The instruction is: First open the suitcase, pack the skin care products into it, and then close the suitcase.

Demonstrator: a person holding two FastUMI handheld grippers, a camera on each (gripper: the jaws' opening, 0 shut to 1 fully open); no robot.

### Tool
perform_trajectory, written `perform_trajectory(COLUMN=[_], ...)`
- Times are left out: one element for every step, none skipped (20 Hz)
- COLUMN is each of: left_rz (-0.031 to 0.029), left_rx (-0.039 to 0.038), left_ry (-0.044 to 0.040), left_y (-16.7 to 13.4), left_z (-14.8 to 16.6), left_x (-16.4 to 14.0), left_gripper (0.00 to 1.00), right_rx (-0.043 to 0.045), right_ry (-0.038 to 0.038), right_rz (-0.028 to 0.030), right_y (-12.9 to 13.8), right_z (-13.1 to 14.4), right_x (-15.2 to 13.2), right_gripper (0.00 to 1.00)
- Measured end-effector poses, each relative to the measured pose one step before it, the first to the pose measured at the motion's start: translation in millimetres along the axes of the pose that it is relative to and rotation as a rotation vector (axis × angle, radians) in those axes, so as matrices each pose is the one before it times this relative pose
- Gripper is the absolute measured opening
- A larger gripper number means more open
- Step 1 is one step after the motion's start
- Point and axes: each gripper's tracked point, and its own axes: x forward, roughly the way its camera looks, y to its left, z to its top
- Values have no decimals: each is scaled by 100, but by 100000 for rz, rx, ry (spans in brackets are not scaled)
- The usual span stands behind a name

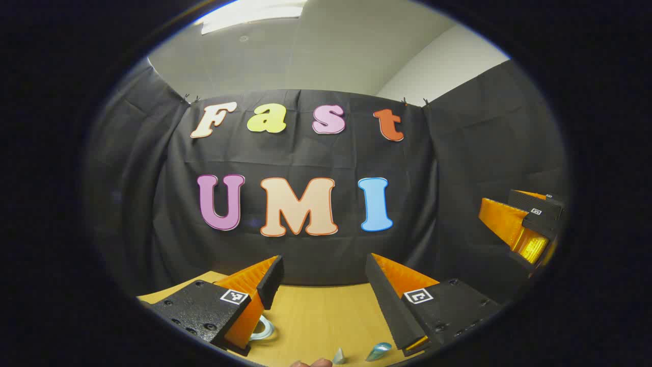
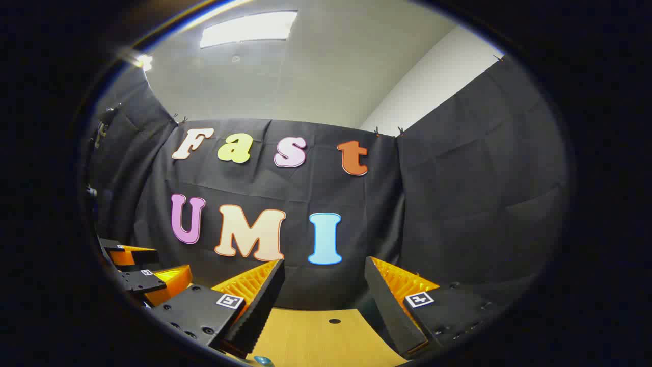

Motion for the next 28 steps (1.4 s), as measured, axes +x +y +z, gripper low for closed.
perform_trajectory(left_rz=[1204, 1417, 1793, 1469, 2030, 3332, 3177, 2181, 1243, 573, -161, -1147, -1299, -889, -1222, -1375, -1142, -1497, -1680, -1838, -2140, -1684, -1858, -1764, -1681, -491, -295, 108], left_rx=[949, 1320, 1381, 1381, 1822, 2483, 2515, 1801, 1018, 384, -68, 103, 978, 1194, 181, -308, -69, -241, 187, 874, 1456, 1675, 1061, 279, -17, -405, -542, -501], left_ry=[-250, 371, 487, 604, 563, 1249, 2083, 2654, 2901, 2922, 3061, 3141, 3977, 4904, 3833, 3836, 4653, 3687, 2839, 2601, 1696, 2062, 2588, 3056, 4395, 4254, 3717, 3962], left_y=[416, 473, 549, 516, 566, 1016, 982, 559, 503, 473, 402, 200, 241, 577, 495, 309, 243, 209, -35, -260, -259, -259, -284, -300, -275, -48, 32, -18], left_z=[5, -387, -326, -571, -594, -981, -1084, -1534, -1402, -1441, -1418, -1545, -1514, -1845, -1398, -1263, -1332, -1187, -803, -617, -518, -603, -615, -895, -1010, -1143, -783, -787], left_x=[-54, -34, 15, -160, -206, -226, -261, -177, -27, 226, 405, 614, 833, 1034, 1030, 1255, 1090, 968, 1109, 1012, 963, 1120, 952, 1077, 1098, 938, 929, 691], left_gripper=[95, 94, 94, 94, 94, 94, 95, 95, 96, 96, 96, 96, 96, 96, 96, 96, 96, 96, 97, 97, 97, 97, 96, 95, 94, 94, 94, 94], right_rx=[270, 115, 230, 327, 561, 880, 848, 225, -426, -733, -699, -317, -48, 665, 575, -486, -891, -779, -704, -893, -1079, -843, -466, -308, -285, -524, -1111, -1613], right_ry=[523, 745, 570, 531, 334, -61, -270, -22, 224, 235, 326, 311, 1322, 1918, 1214, 1203, 1568, 1665, 1221, 705, 918, 1295, 1267, 1084, 983, 958, 790, 856], right_rz=[1668, 1611, 1799, 2098, 2236, 2579, 3169, 2308, 1602, 512, -343, -909, -1949, -991, -156, -1906, -2265, -1398, -1595, -1653, -1693, -1387, -1169, -1148, -1122, -1037, -1155, -1350], right_y=[526, 422, 390, 450, 521, 456, 759, 549, 396, 317, 367, 393, 305, 479, 905, 259, -71, 221, 114, 23, -90, 12, 10, 50, -2, 31, -119, -123], right_z=[-601, -524, -520, -469, -323, -208, -233, -285, -370, -237, -310, -274, -480, -477, -405, -471, -484, -454, -415, -305, -335, -436, -518, -310, -259, -264, -397, -391], right_x=[50, 134, 211, 234, 158, 144, 97, 316, 309, 406, 523, 588, 552, 377, 465, 622, 334, 254, 227, 299, 249, 262, 270, 216, 118, 162, 183, 123], right_gripper=[99, 99, 99, 99, 99, 99, 99, 100, 100, 98, 99, 98, 98, 99, 99, 99, 99, 99, 99, 99, 99, 99, 98, 98, 98, 100, 99, 99])
